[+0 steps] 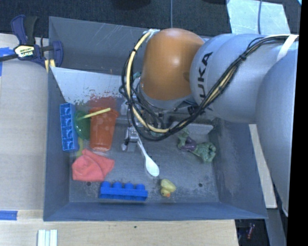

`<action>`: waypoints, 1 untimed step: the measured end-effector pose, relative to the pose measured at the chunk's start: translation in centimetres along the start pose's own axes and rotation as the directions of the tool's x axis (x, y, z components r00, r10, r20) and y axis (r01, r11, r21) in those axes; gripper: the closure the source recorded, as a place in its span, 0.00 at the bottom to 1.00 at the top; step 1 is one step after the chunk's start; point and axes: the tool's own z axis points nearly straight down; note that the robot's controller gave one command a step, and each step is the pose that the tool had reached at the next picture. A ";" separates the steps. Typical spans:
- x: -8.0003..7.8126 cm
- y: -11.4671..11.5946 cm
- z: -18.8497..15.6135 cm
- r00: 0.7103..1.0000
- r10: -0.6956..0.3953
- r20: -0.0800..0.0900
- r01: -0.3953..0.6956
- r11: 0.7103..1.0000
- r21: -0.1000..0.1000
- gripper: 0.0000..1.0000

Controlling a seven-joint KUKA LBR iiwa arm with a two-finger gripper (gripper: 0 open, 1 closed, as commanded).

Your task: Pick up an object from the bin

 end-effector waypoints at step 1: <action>1.3 -3.2 5.8 1.000 -0.014 0.008 0.014 1.000 0.001 0.00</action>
Offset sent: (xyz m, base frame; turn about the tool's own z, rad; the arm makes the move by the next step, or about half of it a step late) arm -0.0456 0.0682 -0.0985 0.0641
